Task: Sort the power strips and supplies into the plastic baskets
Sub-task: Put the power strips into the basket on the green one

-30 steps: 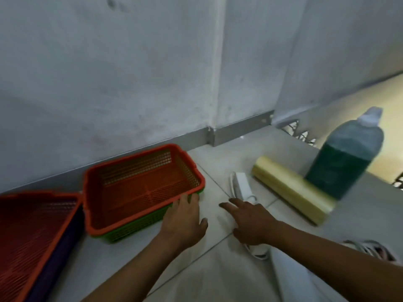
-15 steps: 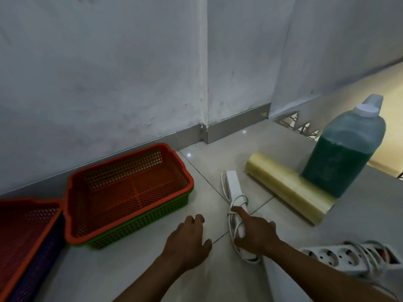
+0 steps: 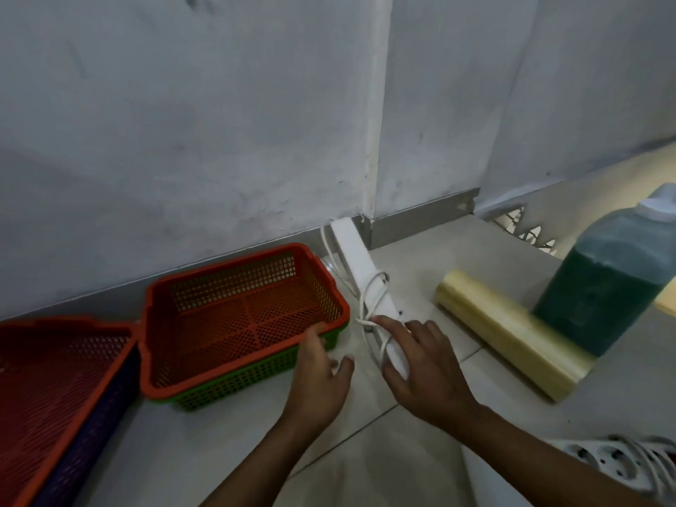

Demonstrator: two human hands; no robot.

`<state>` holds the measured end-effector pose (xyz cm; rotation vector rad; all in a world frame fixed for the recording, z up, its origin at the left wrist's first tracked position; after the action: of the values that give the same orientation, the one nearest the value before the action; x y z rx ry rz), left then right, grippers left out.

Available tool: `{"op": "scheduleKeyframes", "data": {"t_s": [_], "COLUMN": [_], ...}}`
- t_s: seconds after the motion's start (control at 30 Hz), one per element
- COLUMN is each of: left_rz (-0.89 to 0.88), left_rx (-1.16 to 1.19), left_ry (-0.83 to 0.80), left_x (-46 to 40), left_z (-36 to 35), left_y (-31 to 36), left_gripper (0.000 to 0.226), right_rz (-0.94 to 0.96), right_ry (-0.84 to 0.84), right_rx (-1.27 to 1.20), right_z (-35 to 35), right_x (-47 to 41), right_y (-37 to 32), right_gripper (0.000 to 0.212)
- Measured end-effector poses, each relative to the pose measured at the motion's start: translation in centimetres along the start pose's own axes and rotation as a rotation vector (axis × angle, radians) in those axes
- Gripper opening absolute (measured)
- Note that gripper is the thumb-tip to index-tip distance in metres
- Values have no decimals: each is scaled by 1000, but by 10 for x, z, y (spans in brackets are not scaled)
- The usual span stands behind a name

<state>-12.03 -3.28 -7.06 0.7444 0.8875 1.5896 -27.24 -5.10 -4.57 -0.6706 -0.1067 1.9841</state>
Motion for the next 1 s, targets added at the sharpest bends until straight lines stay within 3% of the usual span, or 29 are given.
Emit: {"op": "scheduleKeyframes", "data": {"t_s": [0.1,0.17,0.23,0.37,0.5,0.6,0.77,0.93,1.0], "left_rz": [-219,-231,-140,56,163,164,176,168,162], "left_rx": [-209,-461,-621,-775,-680,-742,-895,-825,-767], "left_ry": [310,448,411,137,86,70,-12,81,115], "left_x": [1,-1,-11,-33,-36,-36,-37,-36,-32], "left_z": [48,74,91,106,119,119,108,105,94], "left_y": [14,10,-4,-62,-103,-115,-125,-120,-110], "left_gripper": [77,81,81,62,59,58,63,42,46], "right_rz": [165,294,455,598,482,313,-20,-76,-63], "right_ry": [-49,-81,-132,-246,-269,-287,-504,-419,-331], "right_rx": [160,248,318,349,240,262,200,43,1], "right_z": [-5,-14,-28,-68,-93,-104,-130,-116,-100], "right_x": [-27,-47,-65,-87,-106,-111,-97,-76,-57], "right_y": [-37,-59,-82,-117,-118,-100,-57,-41,-32], "right_gripper": [70,82,84,59,50,49,43,43,45]}}
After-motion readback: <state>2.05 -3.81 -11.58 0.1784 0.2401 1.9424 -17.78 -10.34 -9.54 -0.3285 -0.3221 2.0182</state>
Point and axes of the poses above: each hand's wrist, its own x-axis away from the middle knuckle, its own z-axis out of the back of the hand, y = z × x, the point moved 8 cm from there along -x, towards the middle knuckle, and after that the axes turned 3 degrees about -x, right-handed, at the moved point
